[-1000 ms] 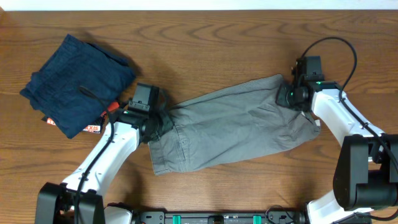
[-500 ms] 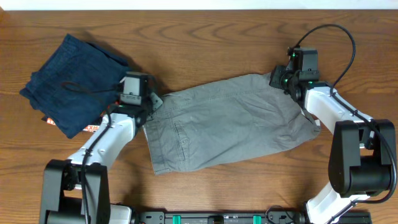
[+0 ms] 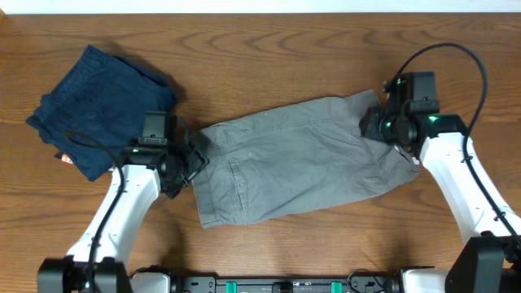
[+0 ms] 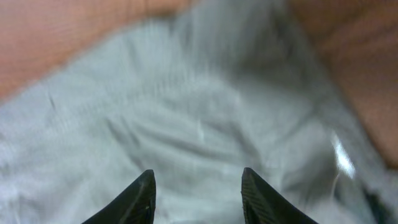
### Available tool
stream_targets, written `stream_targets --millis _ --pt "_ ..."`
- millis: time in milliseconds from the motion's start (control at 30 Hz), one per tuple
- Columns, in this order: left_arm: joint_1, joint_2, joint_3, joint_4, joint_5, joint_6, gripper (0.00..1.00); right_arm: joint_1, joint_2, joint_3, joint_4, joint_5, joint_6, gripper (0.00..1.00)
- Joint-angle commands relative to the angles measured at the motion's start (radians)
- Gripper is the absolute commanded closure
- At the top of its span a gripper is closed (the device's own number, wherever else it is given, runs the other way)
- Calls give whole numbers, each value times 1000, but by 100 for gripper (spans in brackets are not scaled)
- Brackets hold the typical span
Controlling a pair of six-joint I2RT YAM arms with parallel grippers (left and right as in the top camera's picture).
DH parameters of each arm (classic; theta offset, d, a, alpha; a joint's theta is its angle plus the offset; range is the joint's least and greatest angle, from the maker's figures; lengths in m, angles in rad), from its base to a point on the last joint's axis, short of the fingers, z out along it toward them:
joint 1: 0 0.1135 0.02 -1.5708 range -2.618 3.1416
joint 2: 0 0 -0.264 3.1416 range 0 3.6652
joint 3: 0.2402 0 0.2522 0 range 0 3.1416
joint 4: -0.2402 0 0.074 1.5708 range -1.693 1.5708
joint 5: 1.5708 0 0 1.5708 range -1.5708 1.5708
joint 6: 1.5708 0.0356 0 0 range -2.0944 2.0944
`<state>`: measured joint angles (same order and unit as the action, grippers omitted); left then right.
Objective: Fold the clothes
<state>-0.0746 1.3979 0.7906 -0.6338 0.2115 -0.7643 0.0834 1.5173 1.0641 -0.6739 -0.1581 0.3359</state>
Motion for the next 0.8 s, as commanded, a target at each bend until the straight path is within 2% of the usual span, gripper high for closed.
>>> stream_targets --millis 0,233,400,533,567,600,633,767 --pt "1 64 -55 -13 14 -61 23 44 8 1 -58 -12 -18 56" --pt "-22 208 -67 37 90 -79 27 134 8 0 -93 -56 -38 57" --pt "-74 276 -67 72 166 -78 38 198 27 -4 -93 -55 -37 57" --pt "-93 278 -67 96 209 -58 62 225 71 -7 -102 -56 -35 58" --pt "-93 276 -67 104 216 -48 75 231 86 -7 -107 -58 -34 58" --pt "-90 274 -66 109 216 -40 81 235 99 -7 -112 -61 -34 59" --pt "-85 272 -63 110 215 -40 92 241 114 -7 -116 -66 -34 59" --pt "-40 264 -16 79 219 18 94 264 160 -7 -118 -105 -34 64"
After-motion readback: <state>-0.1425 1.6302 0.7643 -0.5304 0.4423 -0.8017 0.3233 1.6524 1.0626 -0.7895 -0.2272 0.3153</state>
